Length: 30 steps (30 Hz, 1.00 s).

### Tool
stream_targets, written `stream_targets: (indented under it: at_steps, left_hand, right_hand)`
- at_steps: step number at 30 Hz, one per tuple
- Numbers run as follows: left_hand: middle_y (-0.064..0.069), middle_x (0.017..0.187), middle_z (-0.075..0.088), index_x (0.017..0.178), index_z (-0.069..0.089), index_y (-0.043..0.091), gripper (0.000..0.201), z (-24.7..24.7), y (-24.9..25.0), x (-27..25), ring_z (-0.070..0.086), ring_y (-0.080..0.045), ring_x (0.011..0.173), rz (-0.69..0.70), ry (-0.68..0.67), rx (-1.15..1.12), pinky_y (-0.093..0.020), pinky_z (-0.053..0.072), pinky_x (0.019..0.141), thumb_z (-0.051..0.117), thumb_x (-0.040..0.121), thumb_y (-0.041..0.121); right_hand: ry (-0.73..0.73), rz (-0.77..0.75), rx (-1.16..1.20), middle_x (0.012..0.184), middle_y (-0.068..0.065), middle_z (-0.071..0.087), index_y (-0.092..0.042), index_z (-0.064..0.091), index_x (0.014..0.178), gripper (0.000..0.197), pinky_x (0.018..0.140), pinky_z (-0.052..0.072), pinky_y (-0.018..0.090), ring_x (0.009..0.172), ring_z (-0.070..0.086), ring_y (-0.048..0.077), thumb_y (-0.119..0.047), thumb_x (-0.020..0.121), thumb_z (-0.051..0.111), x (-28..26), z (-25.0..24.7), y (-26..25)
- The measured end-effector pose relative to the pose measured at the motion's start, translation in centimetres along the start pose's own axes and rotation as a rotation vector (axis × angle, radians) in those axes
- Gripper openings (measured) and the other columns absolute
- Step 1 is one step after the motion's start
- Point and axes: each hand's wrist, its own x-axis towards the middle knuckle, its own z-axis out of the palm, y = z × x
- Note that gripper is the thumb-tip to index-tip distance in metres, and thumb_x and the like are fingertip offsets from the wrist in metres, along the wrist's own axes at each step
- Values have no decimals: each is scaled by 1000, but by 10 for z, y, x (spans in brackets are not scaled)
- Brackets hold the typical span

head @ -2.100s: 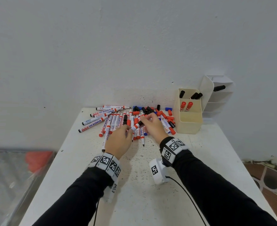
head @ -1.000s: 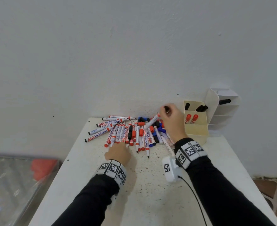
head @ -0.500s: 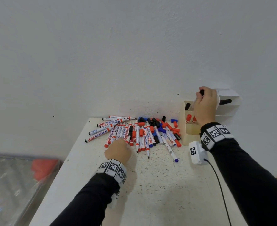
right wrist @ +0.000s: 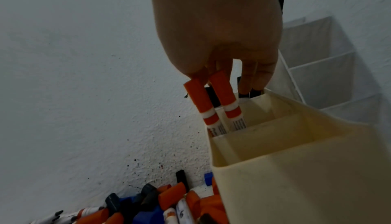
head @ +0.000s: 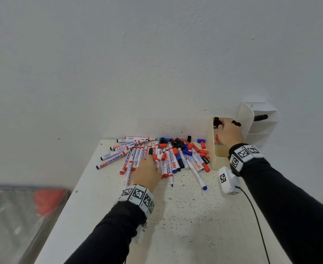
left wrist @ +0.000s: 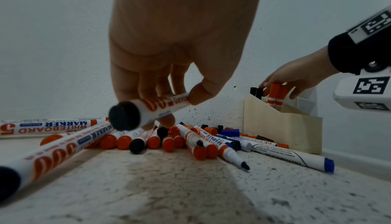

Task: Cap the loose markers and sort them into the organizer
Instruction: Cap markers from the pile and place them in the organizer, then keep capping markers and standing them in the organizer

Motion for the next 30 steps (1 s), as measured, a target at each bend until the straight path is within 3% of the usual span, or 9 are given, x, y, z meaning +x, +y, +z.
stream_targets:
  at_steps: [3, 6, 11, 16, 18, 20, 23, 26, 30]
  left_hand:
    - [-7, 126, 47, 131, 38, 12, 41, 2, 0, 0, 55, -19, 104, 19, 6, -11, -35, 51, 89, 46, 93, 26]
    - [-6, 128, 46, 133, 38, 13, 41, 3, 0, 0, 54, -18, 105, 39, 29, -28, -34, 52, 88, 45, 94, 25]
    - [-5, 126, 50, 132, 39, 15, 38, 3, 1, 0, 55, -16, 102, 60, 69, -52, -34, 52, 86, 42, 95, 24]
    - [-4, 130, 51, 136, 36, 17, 40, 3, 0, -1, 58, -17, 103, 45, 99, -36, -38, 54, 85, 37, 97, 26]
    - [-5, 132, 50, 137, 35, 16, 40, 4, -1, -2, 57, -19, 106, 36, 105, -38, -39, 53, 88, 35, 98, 25]
    - [-6, 132, 50, 137, 35, 15, 40, 4, -2, -2, 57, -20, 108, 32, 107, -49, -39, 52, 90, 35, 98, 24]
    - [-6, 130, 50, 136, 36, 15, 39, 3, -3, -5, 57, -19, 106, 34, 105, -56, -38, 52, 89, 36, 97, 23]
    - [-7, 128, 51, 135, 37, 14, 39, 3, -4, -6, 58, -19, 103, 42, 103, -65, -36, 53, 86, 36, 97, 23]
    - [-8, 130, 50, 136, 37, 13, 40, 5, -8, -6, 56, -19, 107, 43, 107, -80, -36, 51, 89, 37, 97, 22]
  right_hand:
    - [-39, 36, -11, 111, 15, 61, -14, 54, 120, 33, 93, 44, 50, 104, 54, 36, -26, 97, 33, -2, 4, -2]
    - [-59, 66, -72, 121, 16, 56, -14, 51, 124, 36, 98, 39, 48, 116, 45, 38, -27, 95, 33, -5, 3, -10]
    - [40, -57, -107, 143, 5, 36, -15, 49, 129, 38, 99, 33, 40, 125, 32, 31, -15, 91, 43, -20, 0, -36]
    - [52, -238, 14, 121, 5, 48, -13, 59, 106, 21, 92, 37, 29, 112, 41, 20, -11, 89, 47, -46, 16, -57]
    - [-60, -265, 80, 110, 4, 54, -12, 60, 99, 17, 84, 42, 24, 98, 49, 15, -12, 91, 46, -58, 26, -61]
    - [-246, -188, 153, 104, 5, 60, -12, 61, 99, 17, 77, 46, 26, 88, 54, 14, -11, 92, 45, -68, 36, -62]
    - [-492, -96, 103, 114, 6, 61, -13, 60, 108, 22, 89, 48, 33, 102, 56, 18, -10, 91, 46, -81, 52, -59]
    - [-614, -55, 43, 127, 8, 55, -13, 57, 118, 30, 97, 45, 35, 114, 52, 22, -7, 91, 44, -94, 60, -54]
    - [-697, -122, 17, 133, 11, 48, -24, 50, 125, 43, 80, 53, 34, 95, 58, 21, -1, 90, 41, -110, 67, -56]
